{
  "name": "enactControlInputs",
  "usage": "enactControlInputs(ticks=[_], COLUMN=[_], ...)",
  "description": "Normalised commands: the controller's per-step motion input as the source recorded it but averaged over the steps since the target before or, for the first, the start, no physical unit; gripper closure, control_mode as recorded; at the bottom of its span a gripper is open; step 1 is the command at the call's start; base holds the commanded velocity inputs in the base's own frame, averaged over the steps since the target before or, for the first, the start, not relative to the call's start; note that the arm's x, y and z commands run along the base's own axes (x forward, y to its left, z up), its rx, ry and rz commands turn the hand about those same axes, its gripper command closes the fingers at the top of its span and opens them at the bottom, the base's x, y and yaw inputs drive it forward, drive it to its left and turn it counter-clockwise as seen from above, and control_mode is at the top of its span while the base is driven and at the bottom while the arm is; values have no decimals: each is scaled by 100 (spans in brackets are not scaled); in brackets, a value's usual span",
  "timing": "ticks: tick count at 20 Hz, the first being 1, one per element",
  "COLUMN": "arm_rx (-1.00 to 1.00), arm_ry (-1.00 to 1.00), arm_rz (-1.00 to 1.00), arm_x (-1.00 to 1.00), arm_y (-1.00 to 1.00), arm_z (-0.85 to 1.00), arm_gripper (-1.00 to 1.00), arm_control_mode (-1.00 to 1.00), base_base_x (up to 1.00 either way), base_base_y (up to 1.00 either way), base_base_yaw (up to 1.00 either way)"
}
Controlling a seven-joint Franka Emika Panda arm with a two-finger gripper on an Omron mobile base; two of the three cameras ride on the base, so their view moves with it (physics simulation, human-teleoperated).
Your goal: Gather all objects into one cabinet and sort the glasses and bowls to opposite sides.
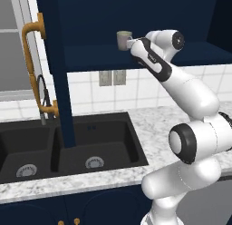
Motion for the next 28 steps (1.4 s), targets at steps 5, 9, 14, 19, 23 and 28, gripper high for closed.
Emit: enactControlInputs(ticks=[5, 9, 14, 19, 23, 28], arm_rx=[0, 0, 0, 0, 0, -1], arm_ry=[4, 0, 0, 0, 0, 0], arm_rz=[0, 0, 4, 4, 3, 2], arm_x=[36, 14, 0, 15, 21, 6], arm_y=[6, 0, 2, 0, 1, 10], arm_z=[-9, 0, 0, -1, -9, -15], arm_gripper=[-100, -100, -100, -100, -100, -100], arm_control_mode=[-100, -100, -100, -100, -100, -100], base_base_x=[0, 0, 0, 0, 0, 0], base_base_y=[0, 0, 0, 0, 0, 0], base_base_yaw=[0, 0, 0, 0, 0, 0])
